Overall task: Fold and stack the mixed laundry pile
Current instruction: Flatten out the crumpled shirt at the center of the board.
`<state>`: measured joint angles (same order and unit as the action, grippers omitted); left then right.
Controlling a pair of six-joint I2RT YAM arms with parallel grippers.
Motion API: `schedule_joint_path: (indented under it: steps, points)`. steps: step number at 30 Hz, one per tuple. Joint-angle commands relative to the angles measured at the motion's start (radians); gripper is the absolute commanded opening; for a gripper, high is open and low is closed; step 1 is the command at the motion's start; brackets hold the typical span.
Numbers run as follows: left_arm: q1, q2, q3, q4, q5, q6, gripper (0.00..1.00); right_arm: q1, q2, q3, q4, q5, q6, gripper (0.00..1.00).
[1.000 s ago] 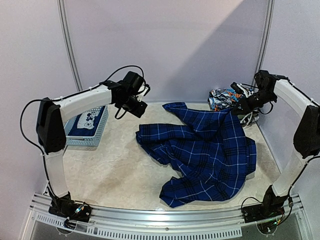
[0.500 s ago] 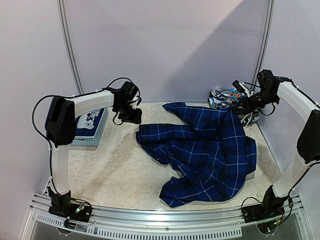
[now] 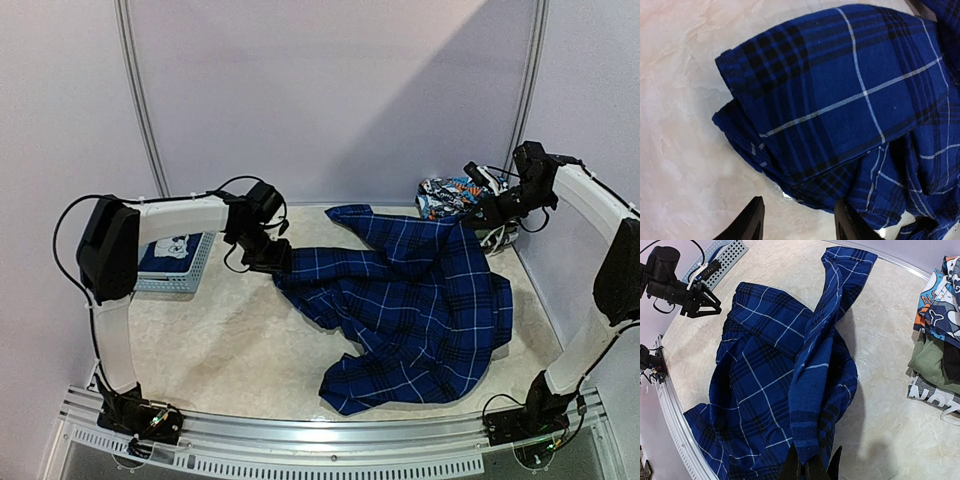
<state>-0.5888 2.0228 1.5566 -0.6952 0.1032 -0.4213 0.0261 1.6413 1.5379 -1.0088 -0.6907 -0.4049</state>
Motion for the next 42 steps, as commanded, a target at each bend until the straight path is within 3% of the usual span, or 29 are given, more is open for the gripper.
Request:
schedule_joint_path:
  steps: [1,9,20,31,42]
  points:
    - [-0.028,0.028,0.018,-0.001,-0.048,-0.070,0.53,0.003,0.001,-0.010,0.016,-0.023,0.004,0.00]
    - [-0.054,0.120,0.110,-0.083,-0.071,-0.064,0.55,0.003,0.002,-0.013,0.012,-0.025,0.001,0.00]
    - [-0.057,0.148,0.119,-0.105,-0.079,-0.057,0.55,0.003,0.011,-0.021,0.017,-0.036,0.001,0.00]
    - [-0.055,0.188,0.140,-0.053,-0.045,-0.070,0.48,0.002,0.016,-0.028,0.019,-0.046,0.009,0.00]
    - [-0.055,0.194,0.161,-0.032,-0.063,-0.047,0.30,0.002,0.023,-0.045,0.038,-0.044,0.018,0.00]
